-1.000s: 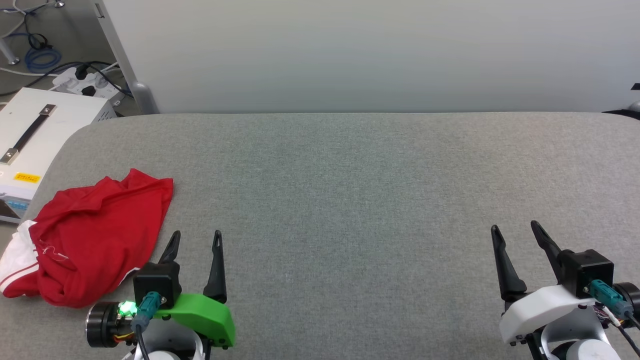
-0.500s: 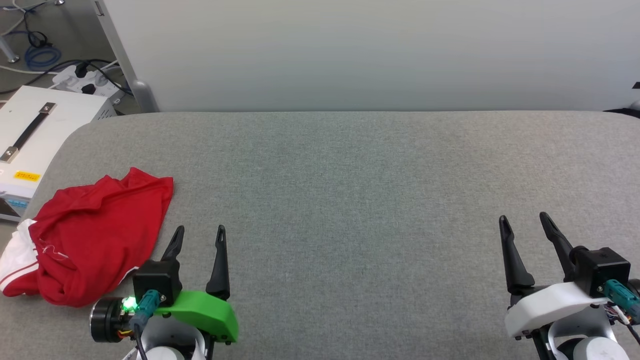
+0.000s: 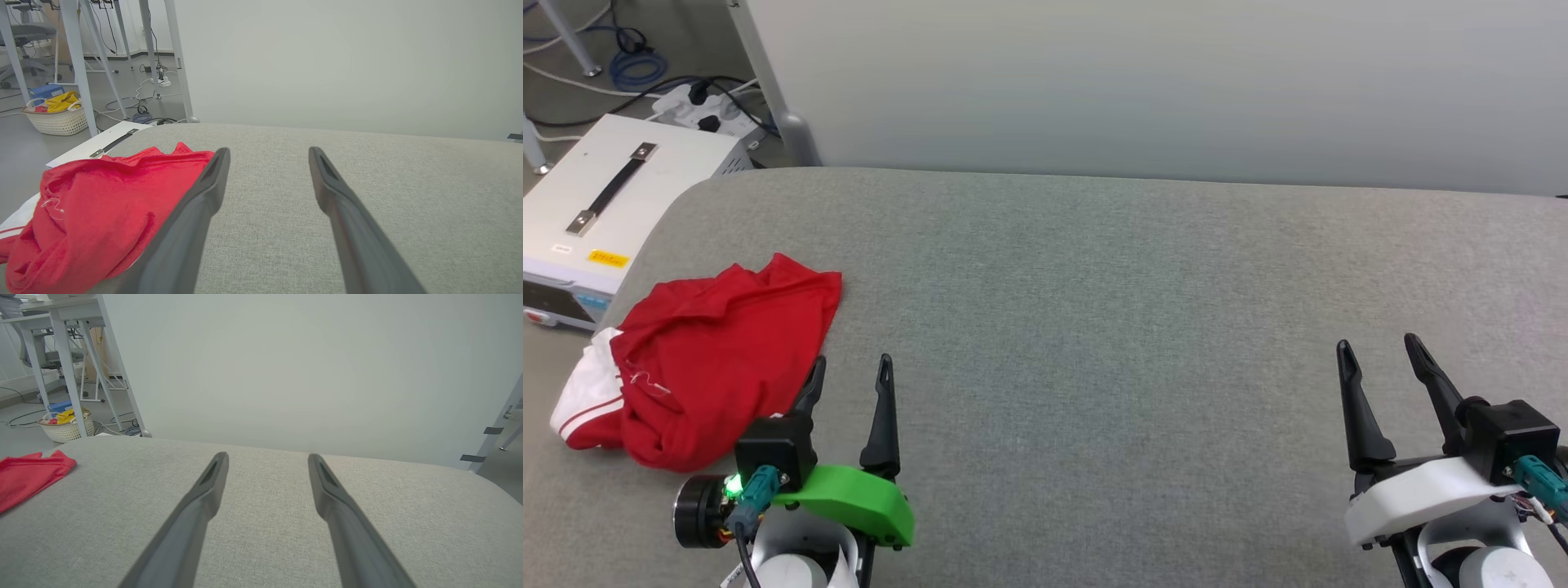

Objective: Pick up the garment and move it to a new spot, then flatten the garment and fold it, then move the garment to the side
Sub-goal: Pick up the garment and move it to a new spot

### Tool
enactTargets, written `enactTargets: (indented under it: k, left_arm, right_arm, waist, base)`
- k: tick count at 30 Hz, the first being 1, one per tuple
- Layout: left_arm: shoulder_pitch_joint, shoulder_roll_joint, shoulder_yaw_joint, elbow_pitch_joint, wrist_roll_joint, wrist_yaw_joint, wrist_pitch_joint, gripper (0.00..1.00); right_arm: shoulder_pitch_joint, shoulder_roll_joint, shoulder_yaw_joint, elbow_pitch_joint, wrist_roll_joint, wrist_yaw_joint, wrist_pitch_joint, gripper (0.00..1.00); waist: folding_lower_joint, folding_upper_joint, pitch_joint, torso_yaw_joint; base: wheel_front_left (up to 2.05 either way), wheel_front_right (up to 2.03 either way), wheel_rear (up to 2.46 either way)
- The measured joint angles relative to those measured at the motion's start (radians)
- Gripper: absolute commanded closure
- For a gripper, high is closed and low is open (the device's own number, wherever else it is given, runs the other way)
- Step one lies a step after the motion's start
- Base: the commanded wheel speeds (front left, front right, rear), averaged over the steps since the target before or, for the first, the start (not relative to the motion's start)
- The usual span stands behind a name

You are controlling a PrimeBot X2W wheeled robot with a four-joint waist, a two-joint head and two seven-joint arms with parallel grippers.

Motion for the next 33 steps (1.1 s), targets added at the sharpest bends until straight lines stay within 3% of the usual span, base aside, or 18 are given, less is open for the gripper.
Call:
enactTargets:
  k: [33]
  left_arm:
    - [-0.005, 0.000, 0.066, 0.011, -0.063, -0.009, -0.070, 0.00]
  right_arm:
    - [0.000, -0.014, 0.091, -0.025, -0.005, 0.000, -0.009, 0.00]
  waist:
    - [-0.0001, 0.0000, 0.006, 0.380]
  base:
    - [0.00, 0.00, 0.00]
